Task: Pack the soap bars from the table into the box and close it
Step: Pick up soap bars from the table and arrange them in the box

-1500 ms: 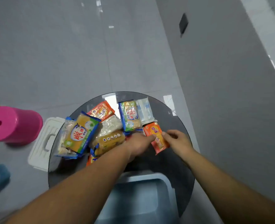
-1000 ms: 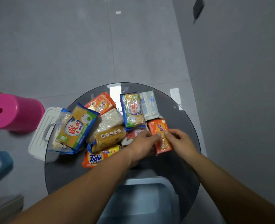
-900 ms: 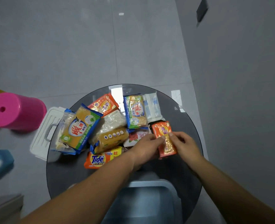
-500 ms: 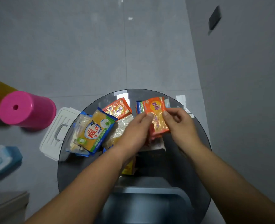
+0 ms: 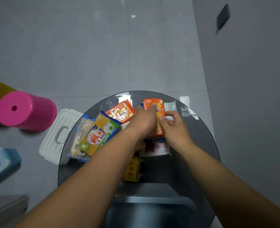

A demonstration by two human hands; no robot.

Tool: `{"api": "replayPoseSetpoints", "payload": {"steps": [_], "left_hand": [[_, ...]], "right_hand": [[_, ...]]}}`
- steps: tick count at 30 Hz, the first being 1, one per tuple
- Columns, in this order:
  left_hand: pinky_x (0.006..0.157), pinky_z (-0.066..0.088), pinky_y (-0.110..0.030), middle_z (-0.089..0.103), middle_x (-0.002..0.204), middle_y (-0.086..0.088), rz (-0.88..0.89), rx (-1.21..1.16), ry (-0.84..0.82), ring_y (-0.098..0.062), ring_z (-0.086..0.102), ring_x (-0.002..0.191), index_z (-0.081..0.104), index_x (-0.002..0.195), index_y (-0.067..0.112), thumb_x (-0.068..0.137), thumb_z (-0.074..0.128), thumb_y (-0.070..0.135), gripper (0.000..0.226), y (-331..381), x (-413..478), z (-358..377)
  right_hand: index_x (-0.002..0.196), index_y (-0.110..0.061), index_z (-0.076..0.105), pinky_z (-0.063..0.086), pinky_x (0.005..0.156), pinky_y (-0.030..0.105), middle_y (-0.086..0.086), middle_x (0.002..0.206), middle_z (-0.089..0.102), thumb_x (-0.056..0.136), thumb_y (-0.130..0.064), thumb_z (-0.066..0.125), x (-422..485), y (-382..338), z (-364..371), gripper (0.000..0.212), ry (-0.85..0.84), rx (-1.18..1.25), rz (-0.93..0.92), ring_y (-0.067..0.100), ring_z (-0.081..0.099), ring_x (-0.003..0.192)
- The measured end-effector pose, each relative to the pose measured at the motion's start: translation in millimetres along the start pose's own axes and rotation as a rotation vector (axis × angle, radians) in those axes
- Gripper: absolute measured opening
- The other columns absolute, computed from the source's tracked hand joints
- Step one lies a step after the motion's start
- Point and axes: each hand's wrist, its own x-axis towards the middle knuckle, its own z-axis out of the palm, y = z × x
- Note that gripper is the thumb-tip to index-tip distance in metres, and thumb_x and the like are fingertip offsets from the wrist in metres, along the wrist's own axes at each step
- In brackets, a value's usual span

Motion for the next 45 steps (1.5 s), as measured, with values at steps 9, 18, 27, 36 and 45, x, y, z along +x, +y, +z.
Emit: {"api": "replayPoseSetpoints", "payload": {"steps": [9, 18, 27, 36, 45], "left_hand": [[0.084, 0.055, -0.036, 0.062, 0.128, -0.006, 0.046, -0.144, 0.036, -0.026, 0.064, 0.104, 0.040, 0.146, 0.017, 0.104, 0.038, 0.042, 0.049, -9.4, -8.0, 18.6], [0.087, 0.059, -0.037, 0.073, 0.116, -0.008, -0.131, -0.498, -0.281, -0.022, 0.075, 0.099, 0.041, 0.137, 0.026, 0.098, 0.061, 0.036, 0.045, -58.4, -33.5, 64.9], [0.116, 0.038, -0.045, 0.067, 0.113, -0.016, -0.396, -0.379, -0.491, -0.031, 0.059, 0.123, 0.063, 0.110, 0.010, 0.100, 0.054, 0.036, 0.029, -77.5, -24.4, 83.6], [0.097, 0.056, -0.046, 0.073, 0.111, -0.019, -0.261, 0.142, -0.373, -0.033, 0.072, 0.104, 0.068, 0.110, 0.007, 0.096, 0.052, 0.057, 0.054, -69.2, -15.4, 68.1], [0.092, 0.054, -0.042, 0.063, 0.117, -0.001, 0.144, 0.169, 0.088, -0.022, 0.063, 0.100, 0.056, 0.127, 0.019, 0.097, 0.052, 0.047, 0.041, -33.5, 17.8, 35.4]], "right_hand": [[0.106, -0.024, 0.060, 0.057, 0.061, 0.022, 0.000, 0.091, 0.073, 0.096, -0.016, 0.063, -6.9, 5.8, -24.2, 0.013, -0.038, 0.140, -0.058, 0.005, 0.073, 0.071], [0.115, -0.027, 0.069, 0.060, 0.080, 0.037, 0.001, 0.111, 0.075, 0.077, -0.042, 0.070, -30.3, 37.6, -131.6, 0.040, -0.097, -0.067, 0.018, 0.019, 0.074, 0.098], [0.119, -0.029, 0.067, 0.060, 0.074, 0.026, -0.004, 0.113, 0.070, 0.088, -0.027, 0.071, -23.0, 53.2, -163.3, 0.031, -0.257, -0.385, 0.075, 0.012, 0.072, 0.094], [0.122, -0.029, 0.066, 0.062, 0.078, 0.033, 0.001, 0.121, 0.067, 0.088, -0.030, 0.072, -17.5, 52.3, -160.5, 0.035, -0.210, -0.367, 0.074, 0.016, 0.070, 0.100], [0.124, -0.014, 0.067, 0.053, 0.090, 0.030, -0.003, 0.112, 0.067, 0.094, -0.033, 0.065, 23.1, 2.7, -96.1, 0.036, 0.042, -0.428, -0.098, 0.011, 0.063, 0.101]]}}
